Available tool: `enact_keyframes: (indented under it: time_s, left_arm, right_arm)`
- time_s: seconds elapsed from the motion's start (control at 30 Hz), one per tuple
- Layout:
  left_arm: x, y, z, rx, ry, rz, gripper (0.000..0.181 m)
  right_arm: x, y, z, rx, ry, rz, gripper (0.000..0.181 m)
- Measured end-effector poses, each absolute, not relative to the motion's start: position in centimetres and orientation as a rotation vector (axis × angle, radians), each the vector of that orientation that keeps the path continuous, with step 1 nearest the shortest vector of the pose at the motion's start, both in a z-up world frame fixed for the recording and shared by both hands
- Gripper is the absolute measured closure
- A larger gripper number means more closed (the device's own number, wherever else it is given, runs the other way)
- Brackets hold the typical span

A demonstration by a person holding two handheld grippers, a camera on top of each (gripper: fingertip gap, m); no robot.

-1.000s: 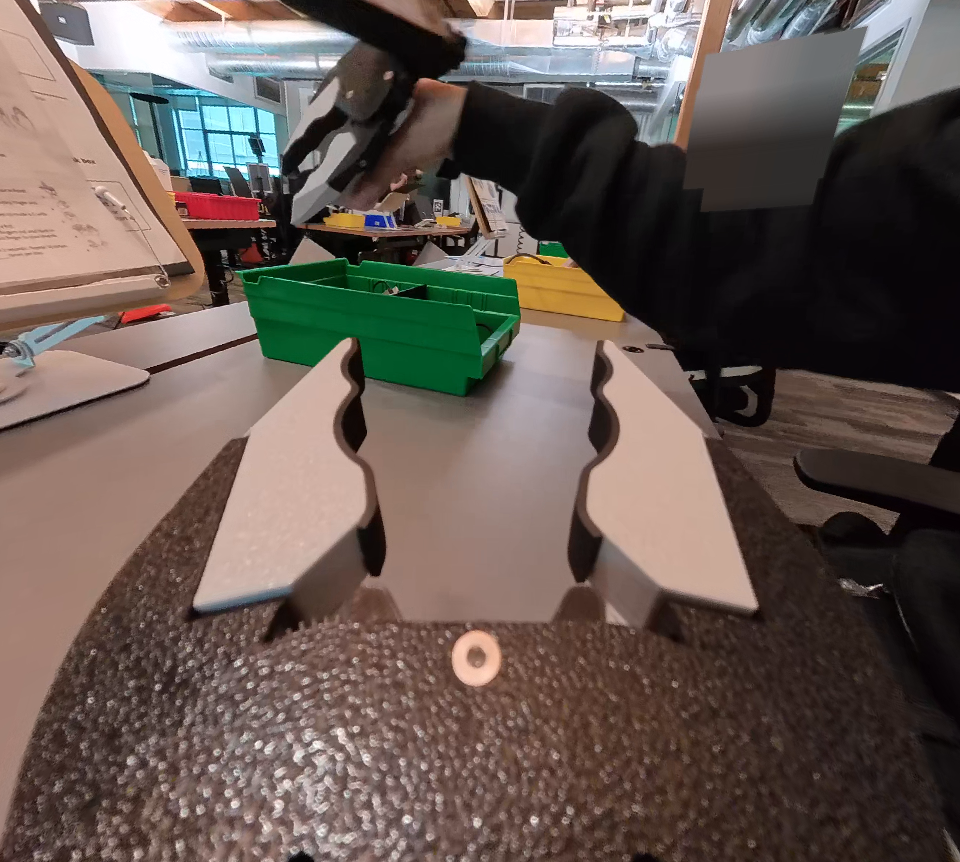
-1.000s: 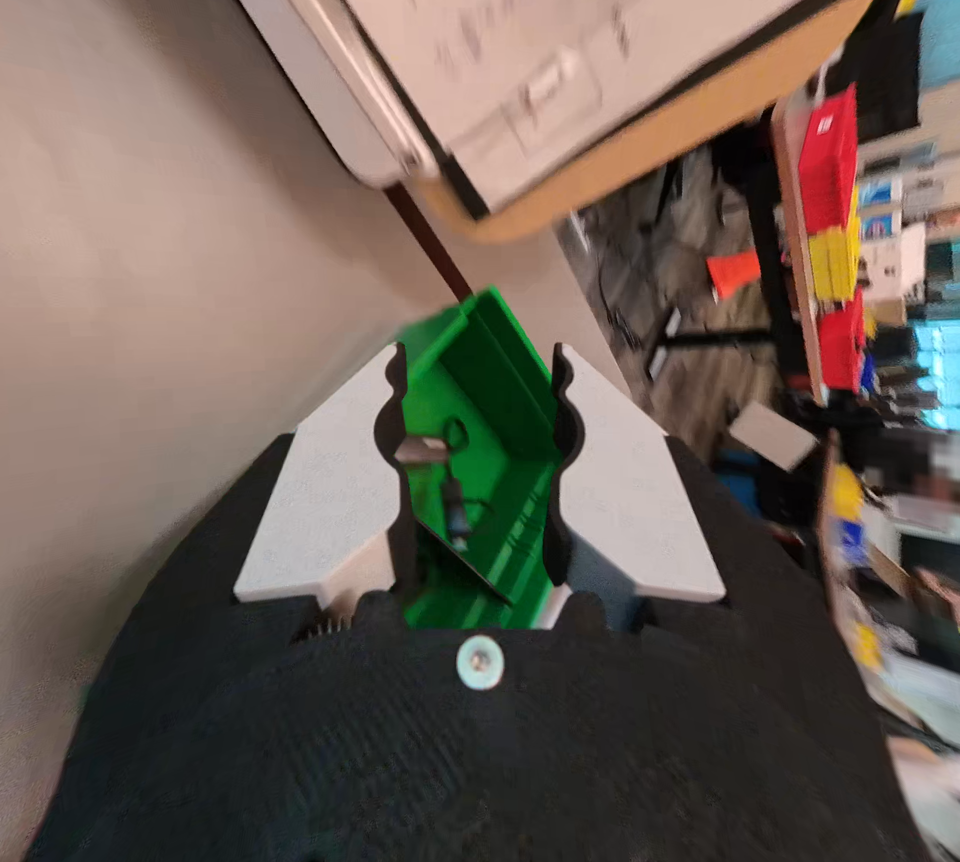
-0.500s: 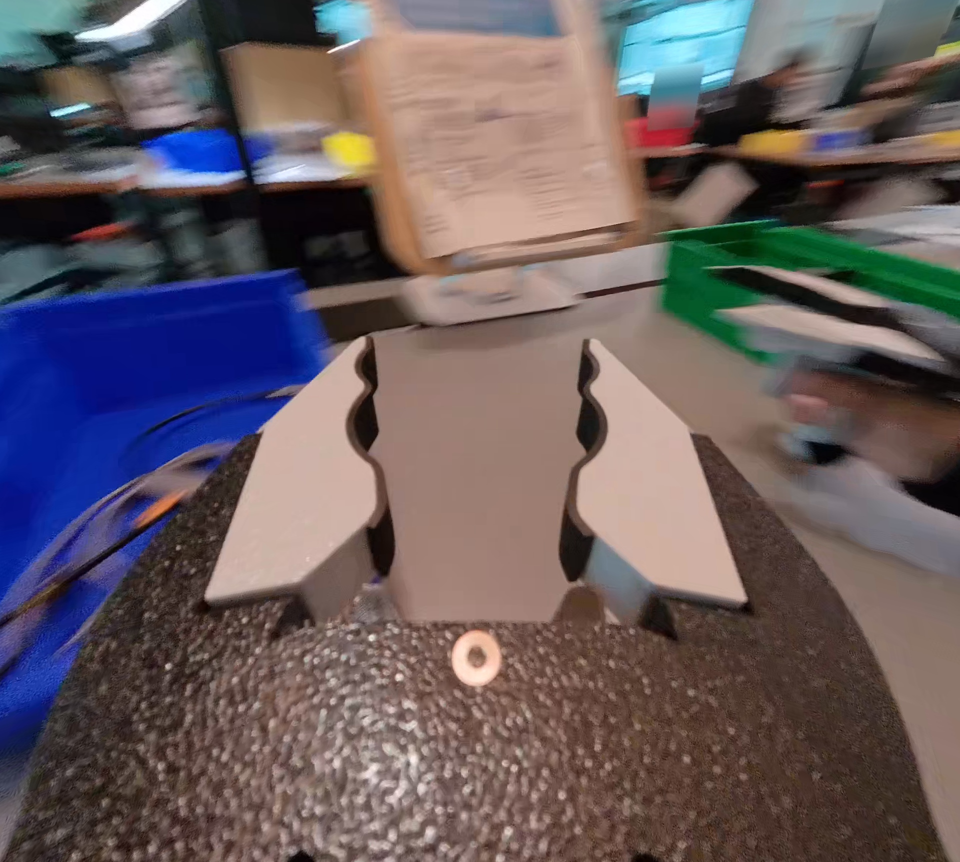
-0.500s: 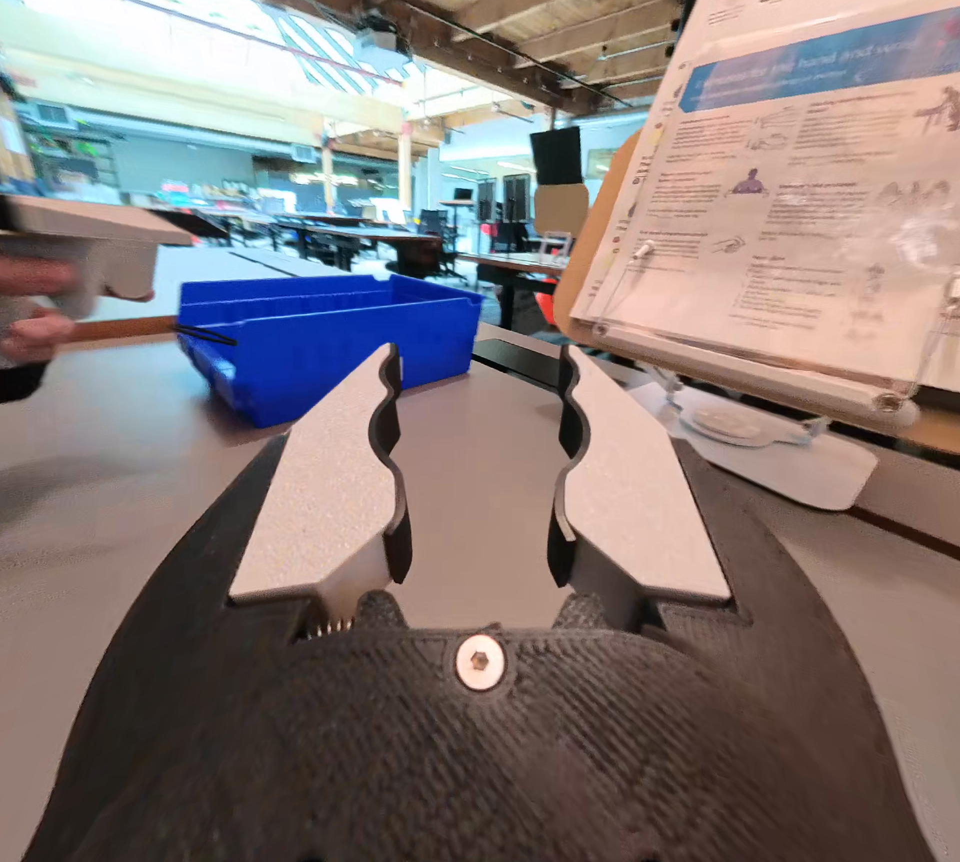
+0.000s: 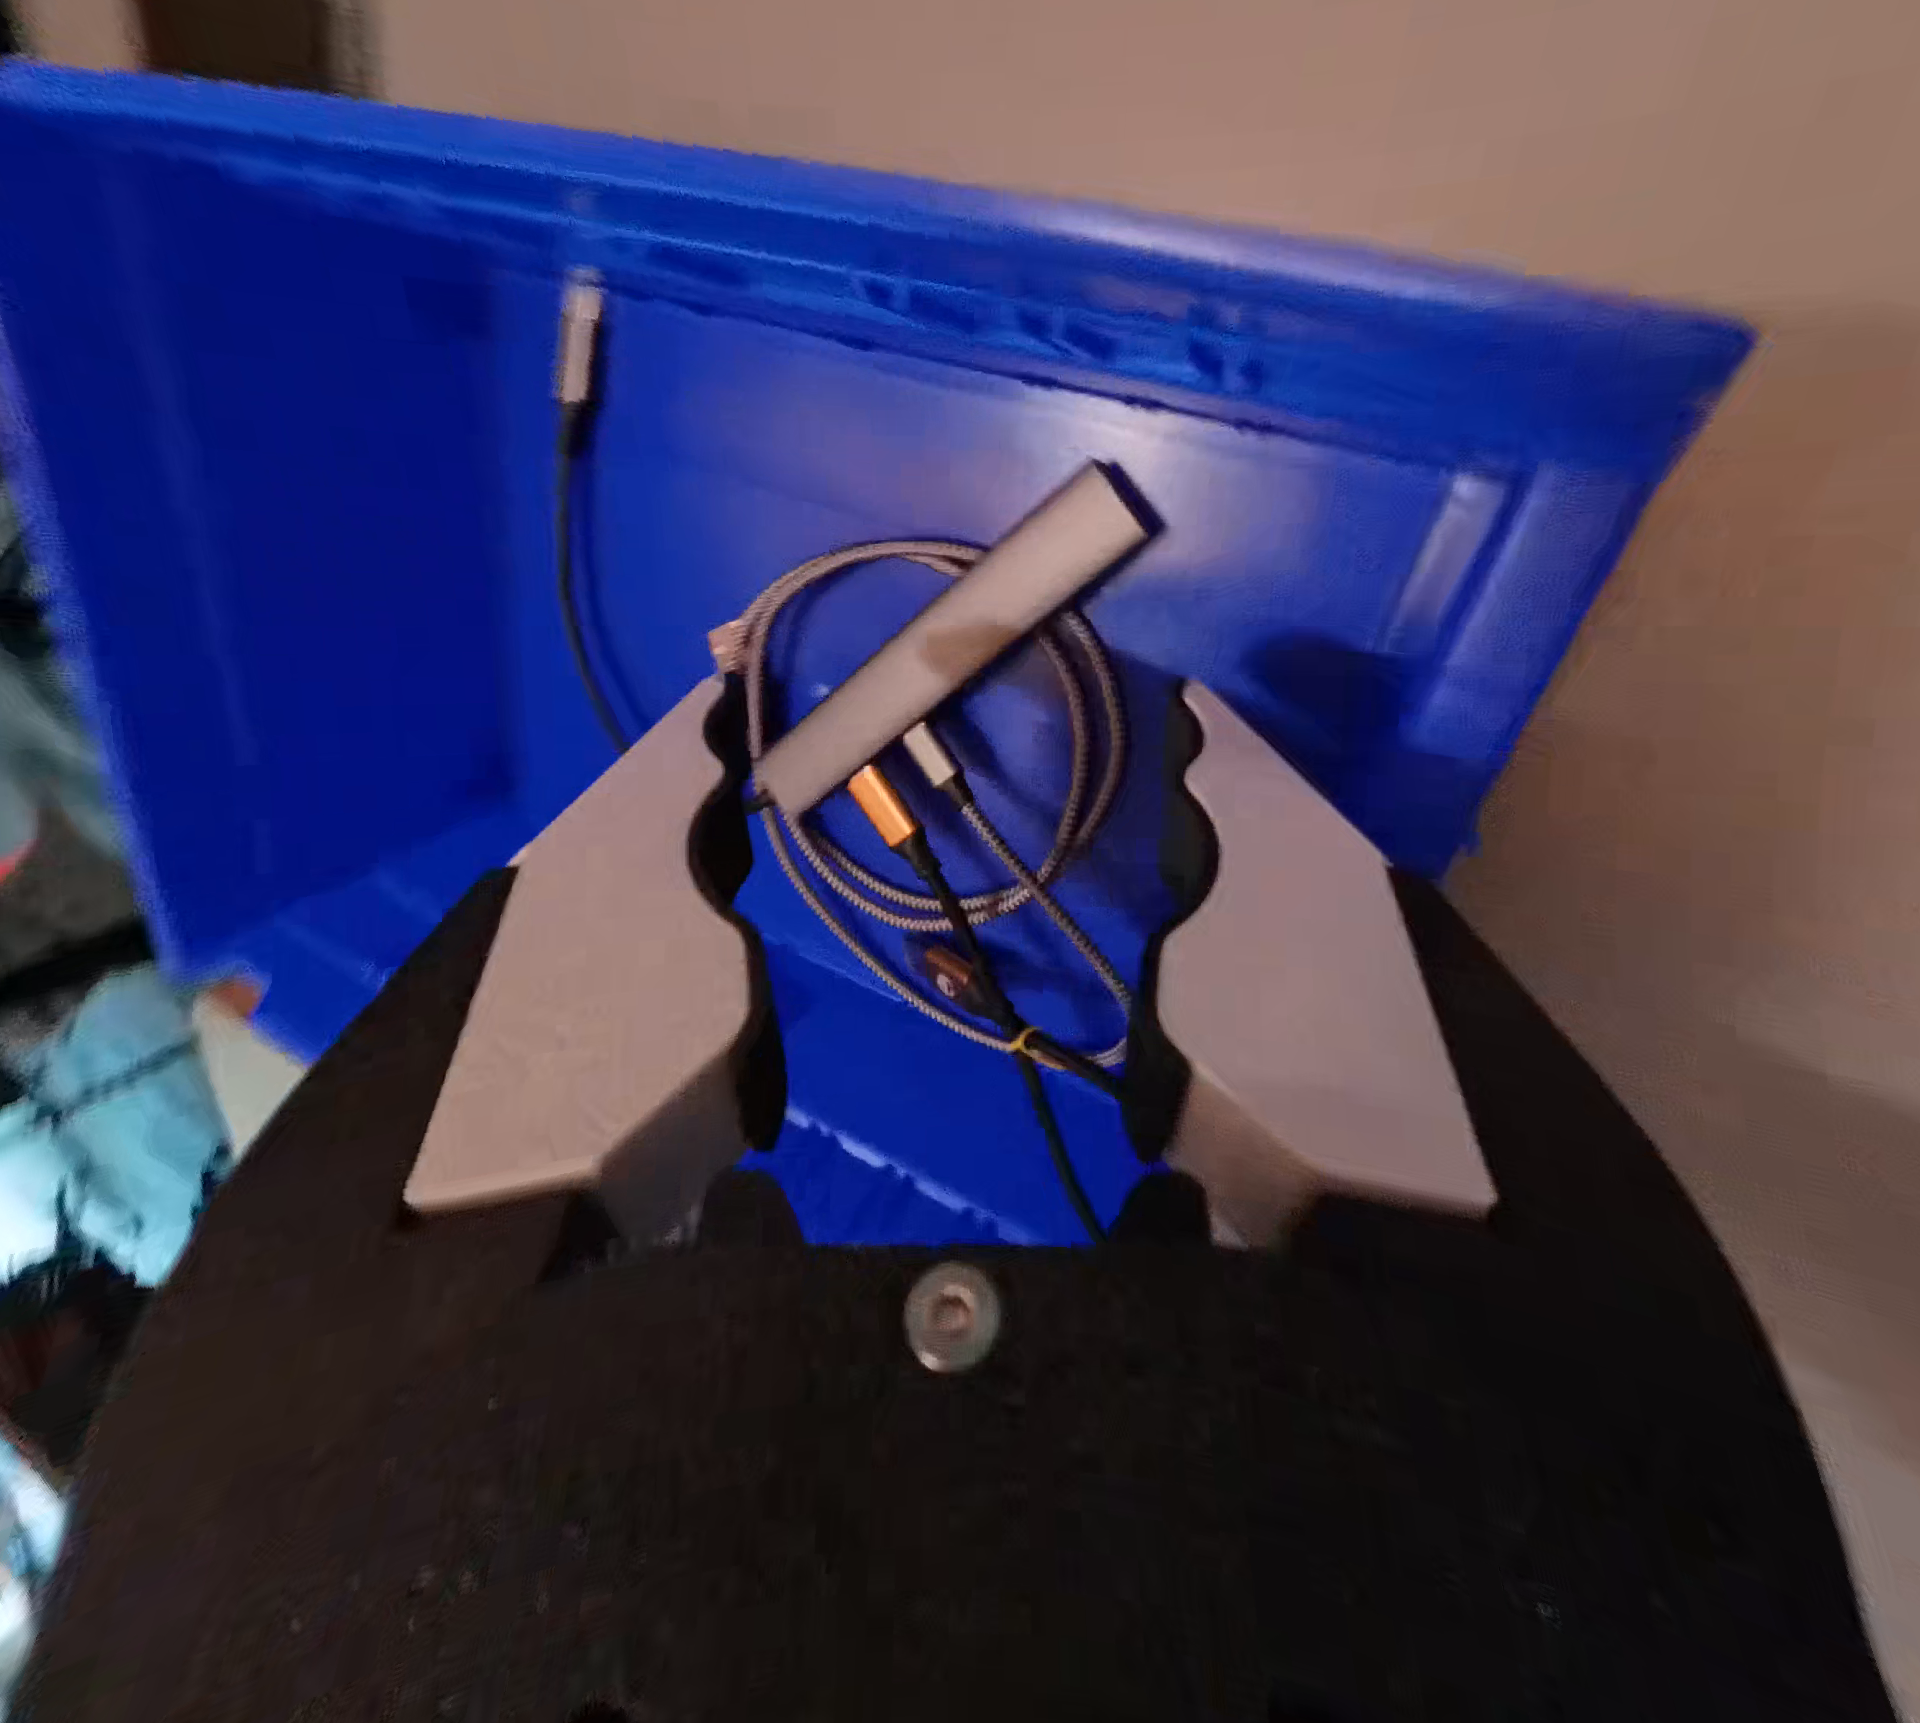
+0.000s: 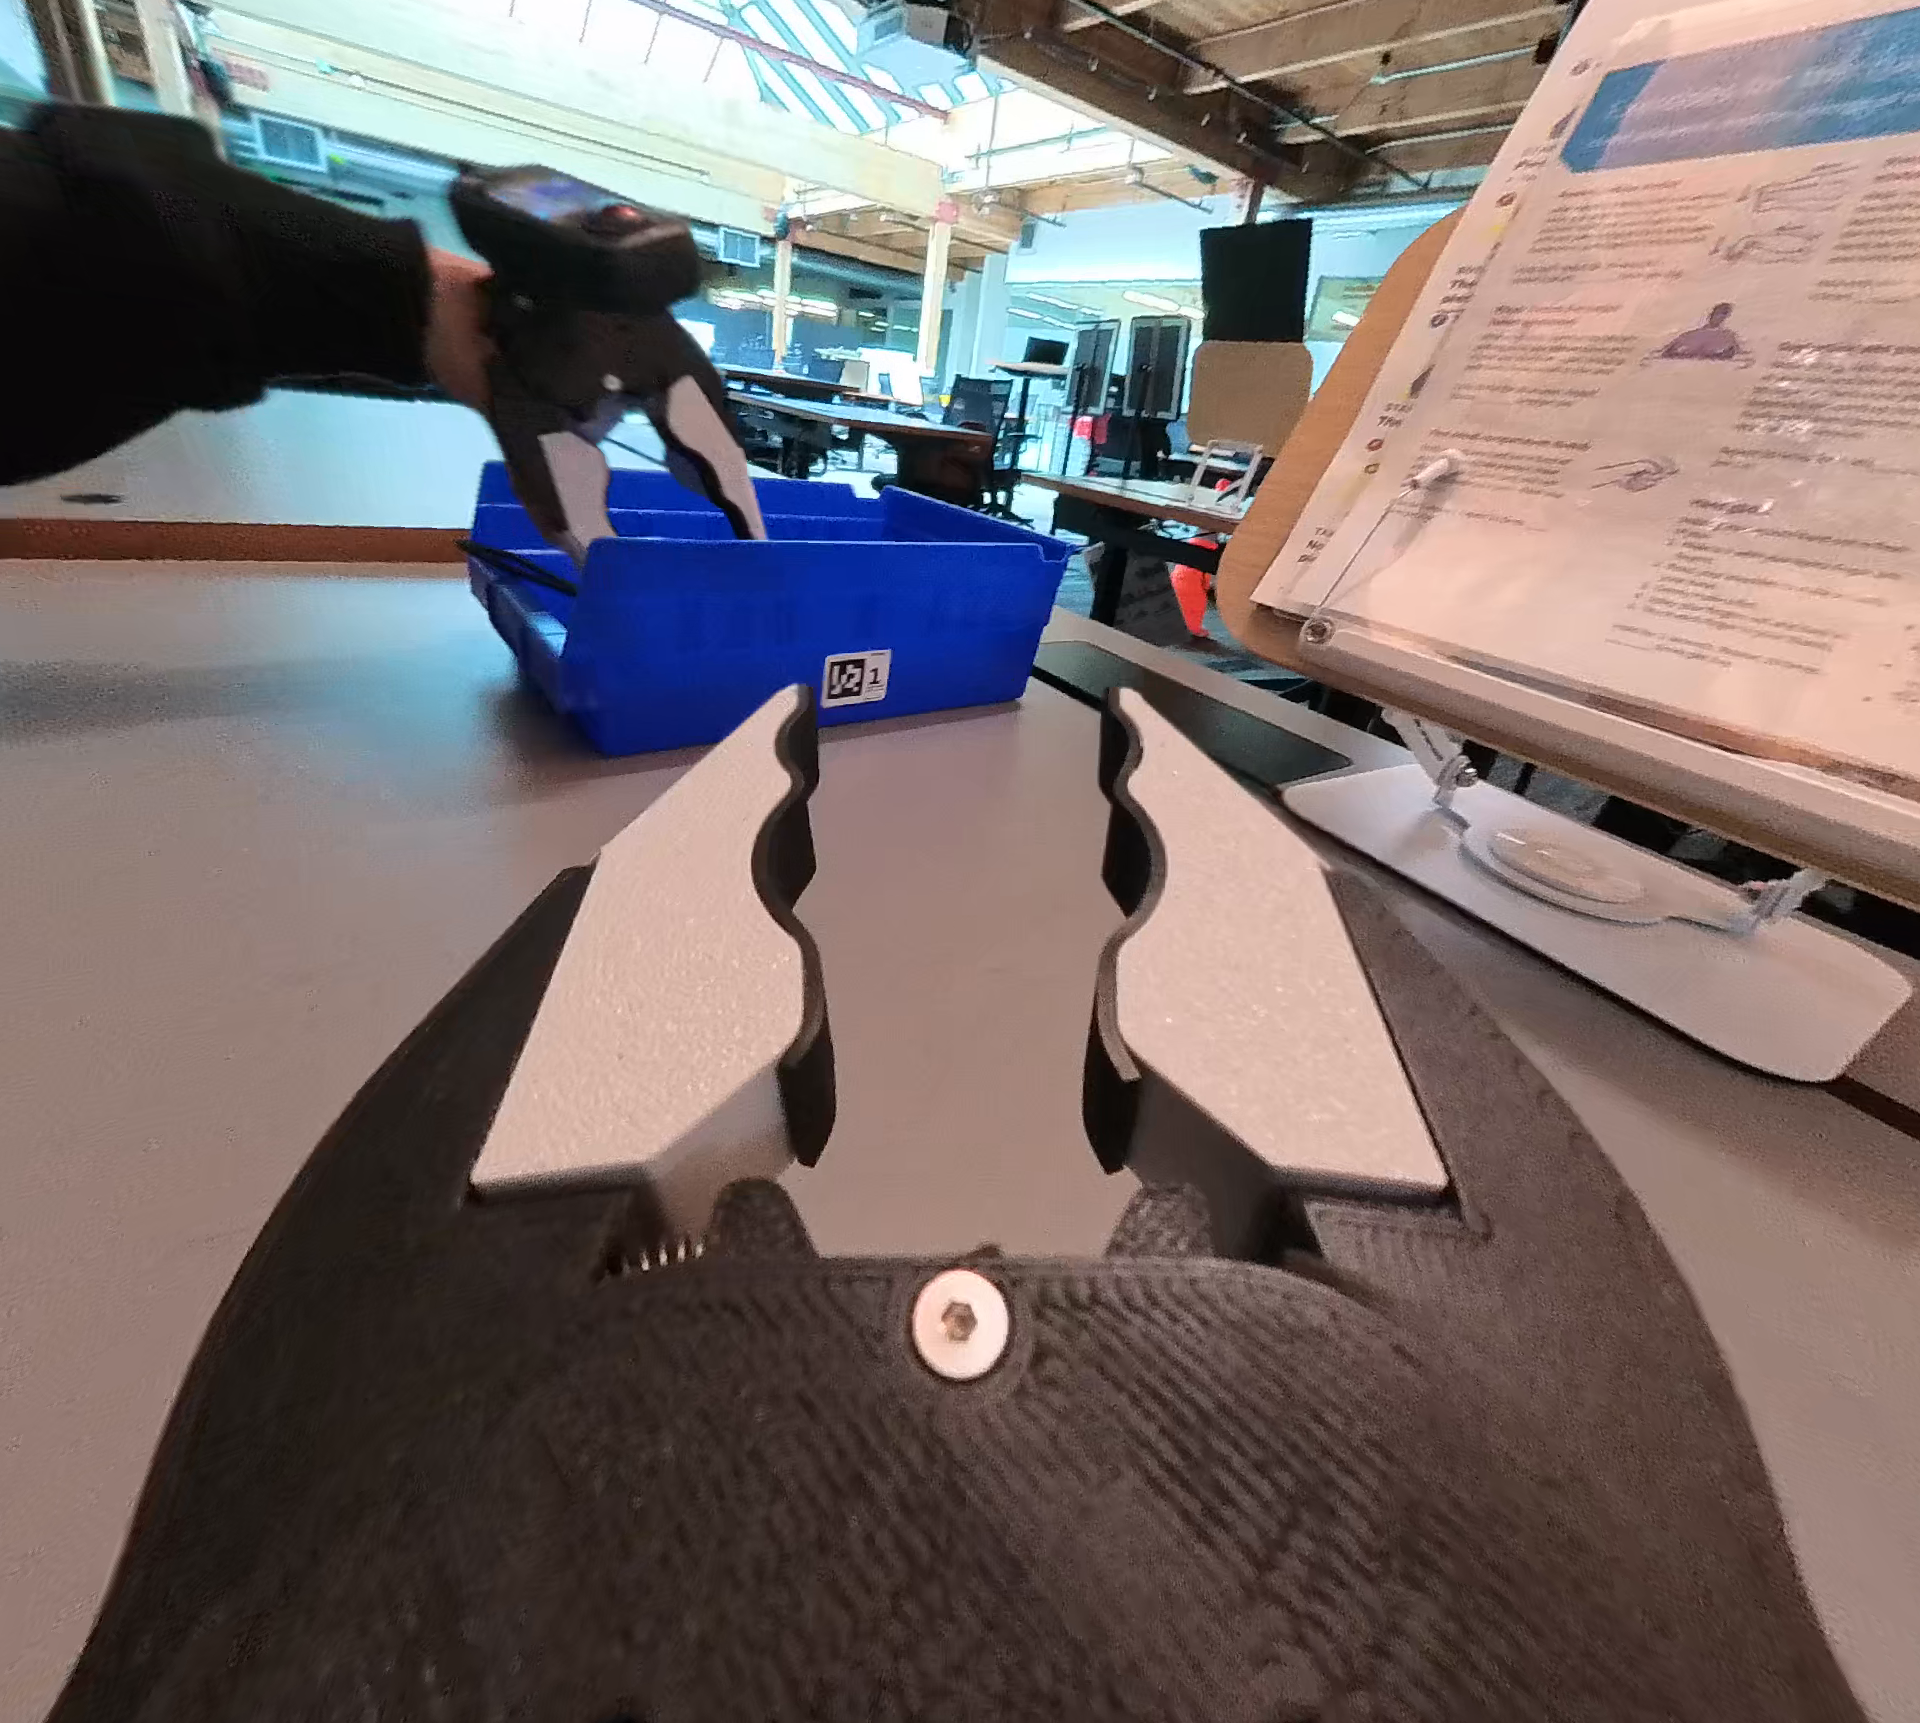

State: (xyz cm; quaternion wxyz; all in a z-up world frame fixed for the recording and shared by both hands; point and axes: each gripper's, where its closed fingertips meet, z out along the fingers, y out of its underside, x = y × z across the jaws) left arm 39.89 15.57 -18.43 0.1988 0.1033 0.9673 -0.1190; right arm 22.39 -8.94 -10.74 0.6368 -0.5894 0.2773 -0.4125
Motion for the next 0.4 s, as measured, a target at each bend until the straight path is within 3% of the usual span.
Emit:
enact_keyframes:
  time_s: [0.17, 0.4]
  left_arm:
    - [40.5, 15.3, -20.4, 0.486, 2.883, -0.234, 0.11]
    - [42.4, 16.1, -22.9, 0.599, 2.882, 0.043, 0.132]
  right_arm:
    - [21.9, -8.2, -11.0, -1.364, 0.602, -0.864, 0.127]
    - [21.8, -7.5, -11.3, -1.405, 0.578, -0.847, 0.127]
